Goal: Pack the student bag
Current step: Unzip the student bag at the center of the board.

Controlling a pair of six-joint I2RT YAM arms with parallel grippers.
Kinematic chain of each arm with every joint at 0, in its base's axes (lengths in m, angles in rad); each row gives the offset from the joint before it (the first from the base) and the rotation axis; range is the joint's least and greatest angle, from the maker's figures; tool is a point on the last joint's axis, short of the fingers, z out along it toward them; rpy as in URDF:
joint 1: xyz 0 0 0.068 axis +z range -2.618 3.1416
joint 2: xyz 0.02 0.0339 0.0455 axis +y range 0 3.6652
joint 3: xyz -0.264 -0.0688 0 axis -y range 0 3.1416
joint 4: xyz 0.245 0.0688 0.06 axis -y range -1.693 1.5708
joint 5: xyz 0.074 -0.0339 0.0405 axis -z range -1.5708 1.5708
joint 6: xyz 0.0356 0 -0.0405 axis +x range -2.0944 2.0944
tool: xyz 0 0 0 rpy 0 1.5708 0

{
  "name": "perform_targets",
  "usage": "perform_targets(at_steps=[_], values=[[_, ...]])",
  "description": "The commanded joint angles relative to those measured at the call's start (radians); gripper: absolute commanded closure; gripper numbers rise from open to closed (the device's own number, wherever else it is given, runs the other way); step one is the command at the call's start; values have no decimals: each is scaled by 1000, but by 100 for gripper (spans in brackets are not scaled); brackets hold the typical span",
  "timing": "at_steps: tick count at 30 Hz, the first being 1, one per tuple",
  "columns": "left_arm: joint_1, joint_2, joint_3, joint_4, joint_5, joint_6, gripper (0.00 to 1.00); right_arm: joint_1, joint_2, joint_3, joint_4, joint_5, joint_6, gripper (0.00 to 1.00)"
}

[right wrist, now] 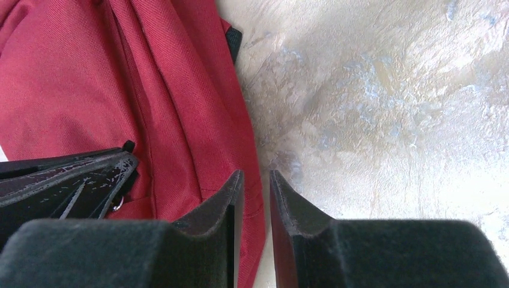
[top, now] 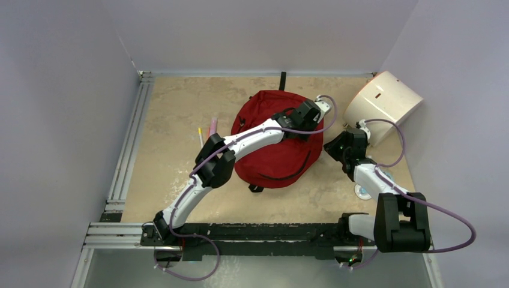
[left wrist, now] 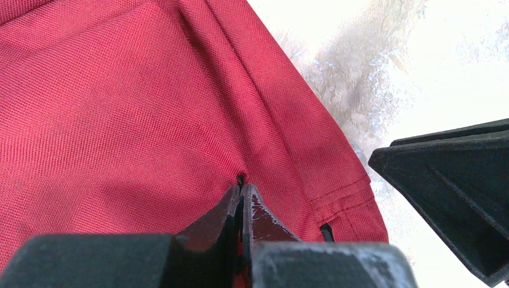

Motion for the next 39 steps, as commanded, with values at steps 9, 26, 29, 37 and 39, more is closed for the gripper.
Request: perform_targets(at_steps=[9,26,29,37,39], values=[[23,-85,21,10,-51,0,100,-4,27,4,59,-54,-7,54],[34,-158,-60,52,39,-38,100,-3,165,49,177,-214,-14,43],[38,-166,-72,53,32,-41,100,-3,185,56,182,-215,-13,45],[58,-196,-110,61,-8,-31,100,-4,227,63,210,-223,-4,93],[70,-208,-130,60,-15,-35,100,-4,225,62,209,-213,-2,100]])
